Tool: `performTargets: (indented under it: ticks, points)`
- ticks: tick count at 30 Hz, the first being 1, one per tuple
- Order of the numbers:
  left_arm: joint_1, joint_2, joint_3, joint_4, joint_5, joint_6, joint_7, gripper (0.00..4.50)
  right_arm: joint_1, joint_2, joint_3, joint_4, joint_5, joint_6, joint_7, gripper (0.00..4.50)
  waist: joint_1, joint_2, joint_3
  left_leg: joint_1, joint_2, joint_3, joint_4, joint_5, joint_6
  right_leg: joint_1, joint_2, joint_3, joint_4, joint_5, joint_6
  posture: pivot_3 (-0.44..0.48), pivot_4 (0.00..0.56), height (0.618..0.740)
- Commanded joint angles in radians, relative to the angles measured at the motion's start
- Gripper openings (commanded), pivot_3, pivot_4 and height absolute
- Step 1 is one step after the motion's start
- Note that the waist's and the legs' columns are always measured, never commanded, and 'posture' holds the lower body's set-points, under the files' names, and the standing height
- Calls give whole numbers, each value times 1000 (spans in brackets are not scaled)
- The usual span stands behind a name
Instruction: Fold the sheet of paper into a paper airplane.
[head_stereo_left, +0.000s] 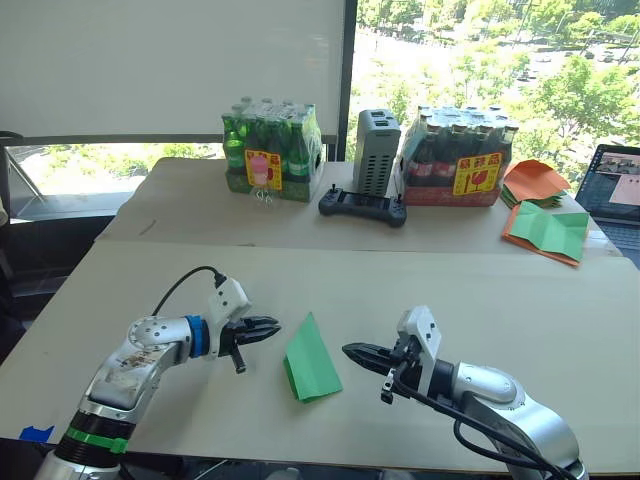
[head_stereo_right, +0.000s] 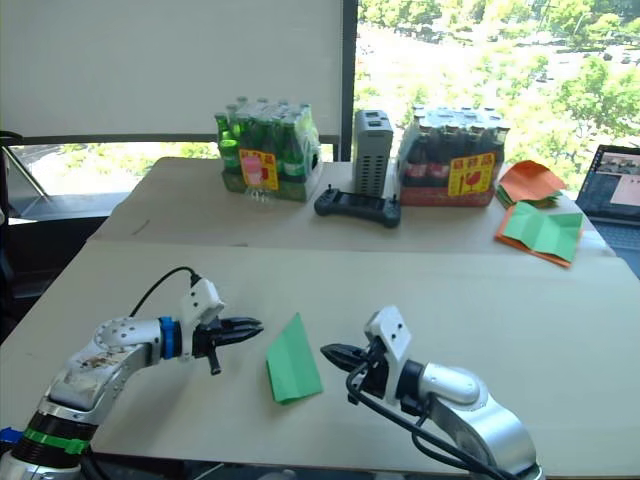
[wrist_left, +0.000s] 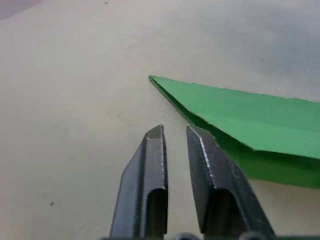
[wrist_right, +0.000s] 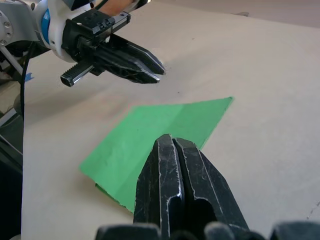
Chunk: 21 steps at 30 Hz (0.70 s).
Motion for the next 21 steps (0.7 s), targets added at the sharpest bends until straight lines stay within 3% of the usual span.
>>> performTargets:
  ticks: [1,4,11,21]
  points:
    - [-60,20,-39,50,69,-206,-81,2201,-29,-2,-9,15,-9,-28,-17,0,5,1,1,0,0,0,0,0,0,0,0,0,0,0,0,0,150,675]
    - [-132,40,-99,177,171,-461,-149,3182,-38,-10,-6,32,-16,-36,-17,0,15,1,2,-1,-1,-1,0,0,0,0,-1,-1,0,0,0,0,150,675]
    - [-343,-9,-209,539,256,-998,-316,3182,-55,-8,-2,55,-36,-54,-33,0,8,0,3,-3,-1,-1,1,0,0,0,-2,-2,-1,0,0,0,150,675]
    - [-456,-123,-256,749,237,-1209,-405,3182,-70,5,14,36,-49,-49,-74,0,-9,0,3,-8,-1,-1,13,-2,3,-1,-2,-2,2,1,1,0,150,675]
